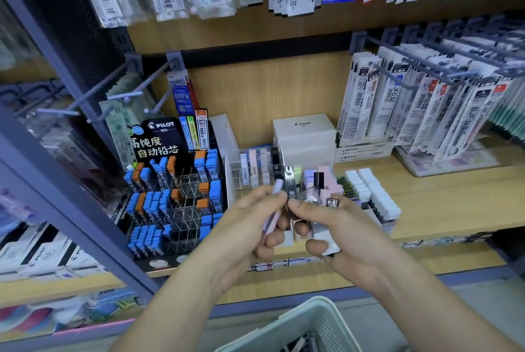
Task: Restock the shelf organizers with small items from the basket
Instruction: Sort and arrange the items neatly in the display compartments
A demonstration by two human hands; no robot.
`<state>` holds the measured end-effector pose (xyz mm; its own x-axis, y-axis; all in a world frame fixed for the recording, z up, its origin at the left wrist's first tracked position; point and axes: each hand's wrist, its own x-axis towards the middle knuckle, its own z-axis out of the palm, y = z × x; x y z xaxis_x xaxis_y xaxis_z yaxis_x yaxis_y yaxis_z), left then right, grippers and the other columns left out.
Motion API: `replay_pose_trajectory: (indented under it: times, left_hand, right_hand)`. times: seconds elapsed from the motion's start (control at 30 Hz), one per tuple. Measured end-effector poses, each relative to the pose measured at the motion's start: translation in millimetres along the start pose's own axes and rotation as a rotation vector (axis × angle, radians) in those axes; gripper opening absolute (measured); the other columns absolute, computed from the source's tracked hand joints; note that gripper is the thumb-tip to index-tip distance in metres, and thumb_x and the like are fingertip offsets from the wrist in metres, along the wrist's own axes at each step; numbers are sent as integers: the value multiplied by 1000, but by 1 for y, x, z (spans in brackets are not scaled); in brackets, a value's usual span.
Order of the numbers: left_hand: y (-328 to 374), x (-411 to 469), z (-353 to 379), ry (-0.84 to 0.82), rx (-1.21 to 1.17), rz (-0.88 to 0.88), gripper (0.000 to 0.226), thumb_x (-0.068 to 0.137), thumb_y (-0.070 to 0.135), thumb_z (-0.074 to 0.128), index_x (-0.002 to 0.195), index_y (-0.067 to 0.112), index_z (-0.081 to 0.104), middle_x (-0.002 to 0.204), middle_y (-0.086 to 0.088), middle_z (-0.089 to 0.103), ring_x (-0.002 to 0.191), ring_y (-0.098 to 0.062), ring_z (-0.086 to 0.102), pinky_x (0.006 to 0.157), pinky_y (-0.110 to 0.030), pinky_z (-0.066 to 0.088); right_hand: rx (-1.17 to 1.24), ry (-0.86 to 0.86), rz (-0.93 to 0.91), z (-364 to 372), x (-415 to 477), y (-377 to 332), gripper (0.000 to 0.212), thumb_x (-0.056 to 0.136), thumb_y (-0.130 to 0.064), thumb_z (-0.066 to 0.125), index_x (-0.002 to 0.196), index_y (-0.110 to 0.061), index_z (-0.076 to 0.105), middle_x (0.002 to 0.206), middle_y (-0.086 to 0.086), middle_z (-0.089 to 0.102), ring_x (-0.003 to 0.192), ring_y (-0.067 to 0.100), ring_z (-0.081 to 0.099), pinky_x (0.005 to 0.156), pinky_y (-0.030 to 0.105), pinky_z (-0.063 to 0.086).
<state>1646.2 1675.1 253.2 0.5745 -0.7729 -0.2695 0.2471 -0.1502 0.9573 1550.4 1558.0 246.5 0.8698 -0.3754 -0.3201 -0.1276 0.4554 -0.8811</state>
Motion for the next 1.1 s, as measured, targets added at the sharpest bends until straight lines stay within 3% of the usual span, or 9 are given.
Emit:
replay_pose_trajectory:
  times: [0.37,0.47,0.6,0.67,0.7,0.77,0.83,0.97,1.1]
  left_hand:
    - [-17,-3,-15,38,537,96,25,101,39,35,96,31,58,63,4,49,50,-8,39,53,-24,34]
    - [-19,-8,-19,10,499,60,36,104,24,35,117,55,50,76,6,63,55,-11,51,51,-18,39]
    - [-11,-10,-19,78,278,13,26,100,22,45,103,29,70,70,1,49,42,-2,39,43,-10,36]
    - [-11,-11,-17,86,259,49,22,92,33,54,99,20,70,59,13,50,40,-4,31,55,-13,50]
    - [-12,-12,-15,91,276,107,22,91,32,57,97,15,70,53,17,53,41,-5,31,88,-13,43]
    - [-13,-15,-13,113,341,208,17,91,25,60,87,12,70,56,20,61,50,6,50,90,-3,29]
    - [-13,-12,-19,166,445,235,13,90,24,63,81,17,70,67,17,66,68,13,58,77,2,37]
    - [-5,-6,-46,177,782,219,13,89,32,63,77,28,66,68,1,63,54,-6,51,51,-12,39]
    - [2,-4,-54,163,894,229,9,92,33,59,83,32,62,75,19,61,60,8,54,54,-8,36]
  right_hand:
    - [143,145,35,7,6,5,9,81,-9,70,77,-5,64,64,6,55,51,12,45,36,18,25]
    - [137,191,35,5,7,4,10,86,-10,67,77,-5,64,65,6,59,51,12,47,37,17,26]
    - [128,194,59,6,8,11,10,86,-9,68,77,-6,66,65,5,58,49,11,45,39,18,26]
    - [126,159,74,10,8,17,14,84,-10,70,71,-7,67,65,5,57,48,11,44,38,18,26]
    - [130,141,80,12,9,20,12,83,-11,70,72,-7,67,65,6,57,48,11,44,38,18,26]
    - [146,114,100,17,9,25,10,82,-11,70,76,-7,64,66,6,54,49,12,43,37,18,26]
    - [148,115,101,17,12,25,10,82,-12,71,77,-9,63,65,5,51,49,11,40,37,18,26]
    - [60,169,-2,6,20,11,7,84,-11,71,82,-11,65,65,2,54,49,11,41,38,18,26]
    - [-136,155,-11,-2,24,7,4,86,-10,70,87,-9,66,72,7,66,52,13,43,41,21,29]
